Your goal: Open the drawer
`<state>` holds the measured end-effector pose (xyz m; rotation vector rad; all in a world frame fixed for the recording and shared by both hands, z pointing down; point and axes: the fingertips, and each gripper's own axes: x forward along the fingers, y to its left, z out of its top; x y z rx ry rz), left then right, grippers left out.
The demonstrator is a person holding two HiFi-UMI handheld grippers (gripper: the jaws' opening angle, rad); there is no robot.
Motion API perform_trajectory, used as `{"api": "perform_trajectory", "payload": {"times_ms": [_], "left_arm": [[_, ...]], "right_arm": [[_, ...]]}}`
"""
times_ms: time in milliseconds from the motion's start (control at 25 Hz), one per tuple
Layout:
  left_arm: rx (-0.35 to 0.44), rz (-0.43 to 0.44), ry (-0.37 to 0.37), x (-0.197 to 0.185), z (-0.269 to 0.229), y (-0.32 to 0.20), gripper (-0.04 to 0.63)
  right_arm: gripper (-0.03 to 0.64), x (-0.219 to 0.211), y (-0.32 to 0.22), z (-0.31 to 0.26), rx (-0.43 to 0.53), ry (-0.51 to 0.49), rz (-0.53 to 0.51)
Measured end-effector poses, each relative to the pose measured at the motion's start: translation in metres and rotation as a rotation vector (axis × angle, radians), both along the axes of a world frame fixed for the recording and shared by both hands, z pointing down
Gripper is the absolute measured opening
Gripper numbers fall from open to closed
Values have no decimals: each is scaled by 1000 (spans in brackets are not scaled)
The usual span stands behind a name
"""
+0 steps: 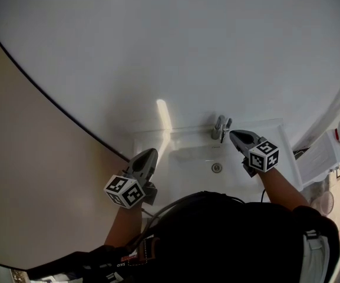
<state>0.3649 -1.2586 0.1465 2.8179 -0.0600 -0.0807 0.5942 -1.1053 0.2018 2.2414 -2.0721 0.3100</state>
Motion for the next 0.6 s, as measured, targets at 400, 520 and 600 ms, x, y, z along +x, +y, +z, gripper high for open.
{"api": "perform_trajectory", "payload": {"times_ms": [400, 520, 600], "left_arm": [[3, 31, -3, 7, -3, -2, 0], [5, 35, 0, 9, -1, -1, 0], [7, 38, 2, 10, -1, 0, 0]], "right_arm": [[-2, 6, 4, -5, -3, 18, 31], [-2, 6, 4, -4, -4, 27, 33], [-2, 6, 6, -3, -4, 30, 34]]}}
